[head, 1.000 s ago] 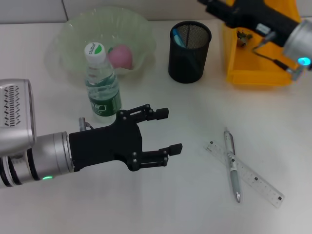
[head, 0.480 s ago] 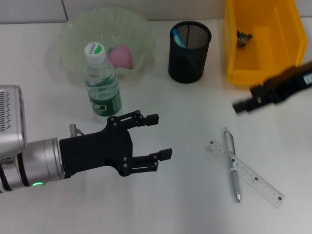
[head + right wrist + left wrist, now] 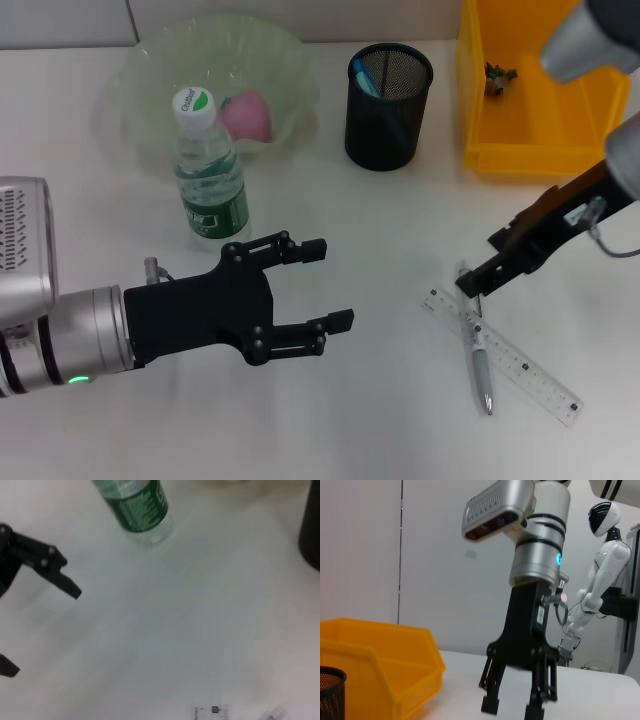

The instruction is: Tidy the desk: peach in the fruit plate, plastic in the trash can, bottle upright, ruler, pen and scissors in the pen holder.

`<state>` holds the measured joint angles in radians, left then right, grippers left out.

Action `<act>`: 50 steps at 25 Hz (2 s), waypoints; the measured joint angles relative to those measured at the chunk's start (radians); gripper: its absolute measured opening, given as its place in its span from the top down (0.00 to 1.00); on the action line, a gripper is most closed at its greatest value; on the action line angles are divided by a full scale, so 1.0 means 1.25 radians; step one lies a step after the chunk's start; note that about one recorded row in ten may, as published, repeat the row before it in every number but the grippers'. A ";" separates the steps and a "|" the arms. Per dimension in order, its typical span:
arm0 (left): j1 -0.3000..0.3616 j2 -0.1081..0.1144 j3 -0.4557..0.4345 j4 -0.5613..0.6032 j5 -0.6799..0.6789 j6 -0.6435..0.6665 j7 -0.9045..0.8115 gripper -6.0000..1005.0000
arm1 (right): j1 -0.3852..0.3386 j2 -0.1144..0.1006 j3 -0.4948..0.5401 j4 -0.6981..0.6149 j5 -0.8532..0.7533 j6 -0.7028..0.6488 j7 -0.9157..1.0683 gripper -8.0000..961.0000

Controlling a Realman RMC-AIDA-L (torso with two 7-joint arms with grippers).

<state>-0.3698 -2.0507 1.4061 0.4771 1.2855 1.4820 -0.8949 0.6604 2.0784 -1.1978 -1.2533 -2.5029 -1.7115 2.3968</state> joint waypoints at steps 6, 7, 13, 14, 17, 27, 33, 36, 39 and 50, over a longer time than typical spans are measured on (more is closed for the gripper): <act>-0.003 0.000 0.000 0.000 0.000 0.000 0.000 0.21 | 0.001 0.006 -0.077 0.034 0.019 0.056 0.015 0.15; -0.003 0.000 0.000 0.000 0.000 -0.001 0.000 0.21 | 0.001 0.006 -0.090 0.038 0.023 0.064 0.018 0.15; -0.005 0.000 0.000 0.000 0.000 -0.001 0.000 0.21 | 0.004 0.006 -0.169 0.065 0.027 0.114 0.037 0.15; -0.005 0.000 0.000 0.000 0.000 -0.001 0.000 0.21 | 0.005 0.007 -0.176 0.072 0.028 0.121 0.041 0.15; -0.003 0.000 0.000 0.000 0.000 -0.001 0.000 0.21 | 0.015 0.007 -0.194 0.099 0.037 0.141 0.046 0.15; -0.002 0.001 0.000 0.000 0.000 -0.001 0.000 0.20 | 0.024 0.007 -0.216 0.146 0.043 0.186 0.061 0.15; -0.003 0.001 0.000 0.000 0.000 -0.001 0.001 0.20 | 0.032 0.006 -0.217 0.167 0.044 0.195 0.066 0.15; -0.004 0.001 0.000 0.000 0.000 -0.001 0.001 0.20 | 0.034 0.006 -0.226 0.169 0.044 0.201 0.068 0.16; -0.003 0.001 0.000 0.000 0.000 -0.002 0.001 0.20 | 0.038 0.006 -0.241 0.173 0.042 0.207 0.076 0.17; -0.003 0.000 0.000 0.000 0.000 -0.003 0.001 0.20 | 0.044 0.005 -0.267 0.173 0.031 0.214 0.101 0.19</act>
<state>-0.3733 -2.0504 1.4067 0.4770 1.2855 1.4788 -0.8942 0.7160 2.0849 -1.5311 -1.0367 -2.4638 -1.4435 2.5233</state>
